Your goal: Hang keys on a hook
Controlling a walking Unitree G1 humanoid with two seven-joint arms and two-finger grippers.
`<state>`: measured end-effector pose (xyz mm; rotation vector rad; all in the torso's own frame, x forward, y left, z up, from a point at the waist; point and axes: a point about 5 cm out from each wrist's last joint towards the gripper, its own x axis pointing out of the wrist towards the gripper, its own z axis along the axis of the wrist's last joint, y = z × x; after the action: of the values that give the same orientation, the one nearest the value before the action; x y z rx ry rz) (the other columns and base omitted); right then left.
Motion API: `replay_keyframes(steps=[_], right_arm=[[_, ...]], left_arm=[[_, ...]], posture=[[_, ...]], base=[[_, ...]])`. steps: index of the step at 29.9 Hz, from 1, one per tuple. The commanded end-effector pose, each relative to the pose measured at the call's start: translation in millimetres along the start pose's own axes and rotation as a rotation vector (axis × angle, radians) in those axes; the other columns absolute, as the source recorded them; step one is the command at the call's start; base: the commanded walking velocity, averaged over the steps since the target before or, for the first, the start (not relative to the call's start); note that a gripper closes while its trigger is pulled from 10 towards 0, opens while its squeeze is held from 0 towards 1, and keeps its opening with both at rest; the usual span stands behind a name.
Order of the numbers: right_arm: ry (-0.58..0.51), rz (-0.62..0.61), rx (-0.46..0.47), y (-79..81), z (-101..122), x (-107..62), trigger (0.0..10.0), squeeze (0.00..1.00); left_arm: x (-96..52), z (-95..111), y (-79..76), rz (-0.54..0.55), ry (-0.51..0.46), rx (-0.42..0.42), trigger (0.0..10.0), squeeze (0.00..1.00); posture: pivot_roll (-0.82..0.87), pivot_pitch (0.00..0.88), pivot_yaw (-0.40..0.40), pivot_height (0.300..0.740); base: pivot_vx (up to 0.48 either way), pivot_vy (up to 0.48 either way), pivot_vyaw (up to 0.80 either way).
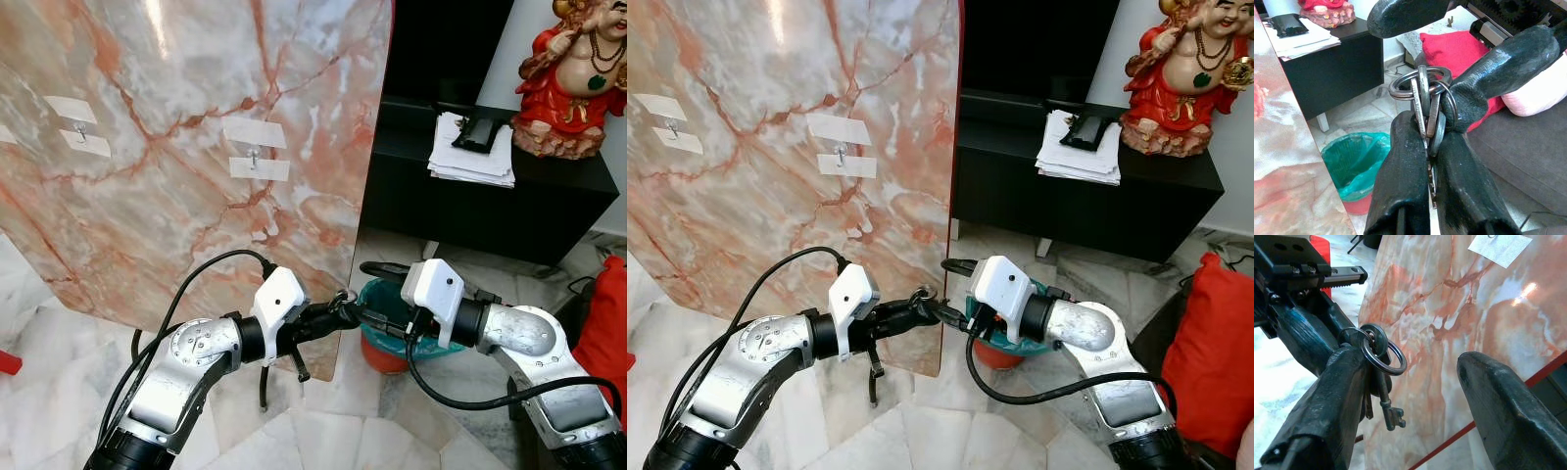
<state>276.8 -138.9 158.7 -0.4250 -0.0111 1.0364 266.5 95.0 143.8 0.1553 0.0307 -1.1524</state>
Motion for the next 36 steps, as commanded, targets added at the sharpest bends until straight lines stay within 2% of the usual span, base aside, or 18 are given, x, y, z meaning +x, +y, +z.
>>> replay_keyframes(steps=[1, 6, 15, 23, 28, 36], right_arm=[[0.048, -0.06, -0.028, -12.2, -3.3, -6.8, 10.0, 0.0], [0.074, -0.074, -0.06, -17.7, -5.4, -9.4, 10.0, 0.0], [0.061, -0.054, -0.078, -13.0, -3.7, -3.5, 10.0, 0.0], [0.033, -0.01, -0.086, -8.9, 1.8, -5.3, 10.0, 0.0], [0.04, 0.138, -0.051, 6.1, 4.2, -9.1, 10.0, 0.0], [0.039, 0.211, -0.036, 13.1, 7.1, -12.3, 10.0, 0.0]], left_arm=[[1.5, 0.6, -4.8, -0.037, 0.006, 0.011, 10.0, 0.0], [1.5, 0.3, -4.5, -0.038, 0.009, 0.009, 10.0, 0.0], [1.5, 0.3, -4.4, -0.039, 0.012, 0.013, 10.0, 0.0], [1.7, -1.1, -5.1, -0.04, 0.018, 0.017, 10.0, 0.0], [2.6, -3.0, -6.1, -0.045, 0.028, 0.02, 10.0, 0.0], [2.1, -3.7, -5.5, -0.041, 0.033, 0.023, 10.0, 0.0]], posture=[[-0.01, 0.068, -0.001, 0.74], [-0.01, 0.068, -0.001, 0.74], [0.0, 0.067, 0.0, 0.74], [-0.01, 0.068, 0.0, 0.74], [-0.01, 0.067, -0.002, 0.74], [-0.01, 0.066, -0.001, 0.74]], base=[[0.0, 0.0, 0.0], [0.0, 0.0, 0.0], [0.0, 0.0, 0.0], [0.0, 0.0, 0.0], [0.0, 0.0, 0.0], [0.0, 0.0, 0.0]])
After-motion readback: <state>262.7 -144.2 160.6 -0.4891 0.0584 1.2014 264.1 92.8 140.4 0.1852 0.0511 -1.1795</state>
